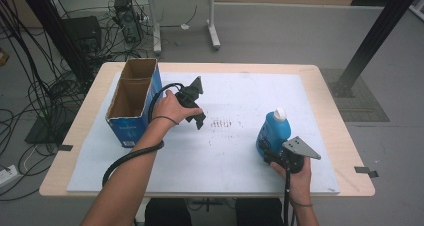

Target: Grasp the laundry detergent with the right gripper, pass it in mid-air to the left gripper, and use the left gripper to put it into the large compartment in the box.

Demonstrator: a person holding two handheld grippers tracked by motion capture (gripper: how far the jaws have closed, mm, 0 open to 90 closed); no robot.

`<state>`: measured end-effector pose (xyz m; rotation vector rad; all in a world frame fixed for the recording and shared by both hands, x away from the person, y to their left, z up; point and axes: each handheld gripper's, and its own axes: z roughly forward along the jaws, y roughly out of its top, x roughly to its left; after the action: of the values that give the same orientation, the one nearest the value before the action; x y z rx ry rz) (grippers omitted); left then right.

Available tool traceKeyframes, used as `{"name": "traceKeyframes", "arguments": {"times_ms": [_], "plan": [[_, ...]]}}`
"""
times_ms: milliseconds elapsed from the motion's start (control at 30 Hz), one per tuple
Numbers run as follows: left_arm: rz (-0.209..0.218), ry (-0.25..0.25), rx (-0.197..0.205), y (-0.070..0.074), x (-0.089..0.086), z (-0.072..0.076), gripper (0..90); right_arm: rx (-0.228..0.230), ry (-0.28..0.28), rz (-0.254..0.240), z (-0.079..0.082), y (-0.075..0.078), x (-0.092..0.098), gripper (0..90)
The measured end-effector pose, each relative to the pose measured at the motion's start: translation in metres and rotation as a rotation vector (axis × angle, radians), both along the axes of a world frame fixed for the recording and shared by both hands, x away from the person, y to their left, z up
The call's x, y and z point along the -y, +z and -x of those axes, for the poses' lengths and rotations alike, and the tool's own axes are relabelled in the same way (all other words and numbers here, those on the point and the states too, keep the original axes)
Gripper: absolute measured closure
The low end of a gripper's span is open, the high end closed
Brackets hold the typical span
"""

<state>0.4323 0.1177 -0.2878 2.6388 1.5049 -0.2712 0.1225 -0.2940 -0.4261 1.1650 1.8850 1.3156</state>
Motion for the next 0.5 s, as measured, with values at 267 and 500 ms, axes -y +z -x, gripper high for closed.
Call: {"name": "traceKeyframes", "arguments": {"times_ms": [267,500], "plan": [[0.0,0.0,-0.001,0.0002,0.0007,0.0002,7.9,0.005,-0.004,0.003,0.0007,-0.0003,-0.0004,40.3],[-0.005,0.002,0.001,0.0016,-0.0013,0.0006,7.9,0.016,-0.006,0.014,0.0023,-0.0016,-0.002,40.9]]}}
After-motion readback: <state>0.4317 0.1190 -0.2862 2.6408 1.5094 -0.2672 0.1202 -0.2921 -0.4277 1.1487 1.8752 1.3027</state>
